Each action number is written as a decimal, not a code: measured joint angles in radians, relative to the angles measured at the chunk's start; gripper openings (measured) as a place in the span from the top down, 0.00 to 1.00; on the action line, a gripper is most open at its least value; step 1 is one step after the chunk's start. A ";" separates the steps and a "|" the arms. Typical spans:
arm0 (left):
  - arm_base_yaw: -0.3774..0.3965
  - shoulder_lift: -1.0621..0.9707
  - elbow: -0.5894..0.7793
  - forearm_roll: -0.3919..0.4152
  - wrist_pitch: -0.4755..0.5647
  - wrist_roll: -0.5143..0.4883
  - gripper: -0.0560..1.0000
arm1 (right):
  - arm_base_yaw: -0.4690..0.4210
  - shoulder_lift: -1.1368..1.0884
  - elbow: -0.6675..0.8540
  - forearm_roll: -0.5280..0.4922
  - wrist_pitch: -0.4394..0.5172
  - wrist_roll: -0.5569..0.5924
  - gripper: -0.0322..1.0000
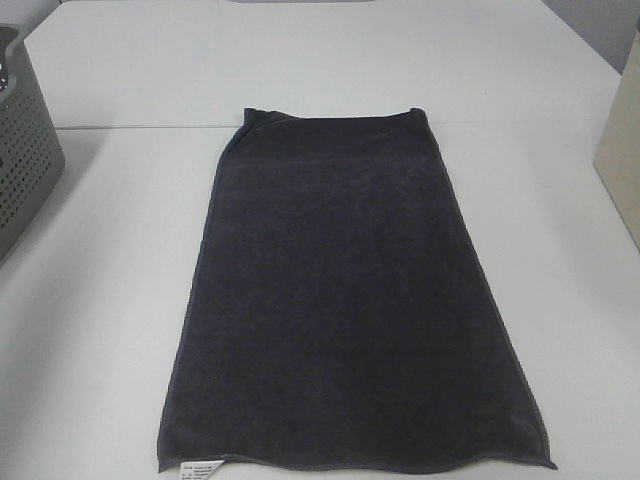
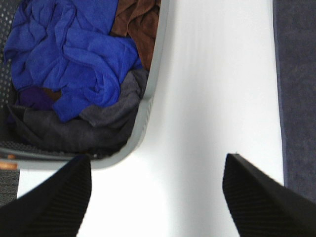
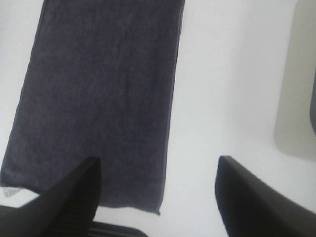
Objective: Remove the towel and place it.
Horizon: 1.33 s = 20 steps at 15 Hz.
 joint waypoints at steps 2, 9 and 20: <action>0.000 -0.257 0.180 0.016 -0.002 -0.003 0.28 | 0.000 -0.275 0.227 0.004 0.002 0.009 0.34; 0.000 -0.766 0.521 0.022 -0.007 -0.028 0.28 | 0.000 -0.845 0.562 -0.046 0.002 0.032 0.34; 0.000 -1.135 0.729 -0.021 -0.060 -0.017 0.28 | 0.000 -1.055 0.773 -0.071 -0.027 -0.026 0.34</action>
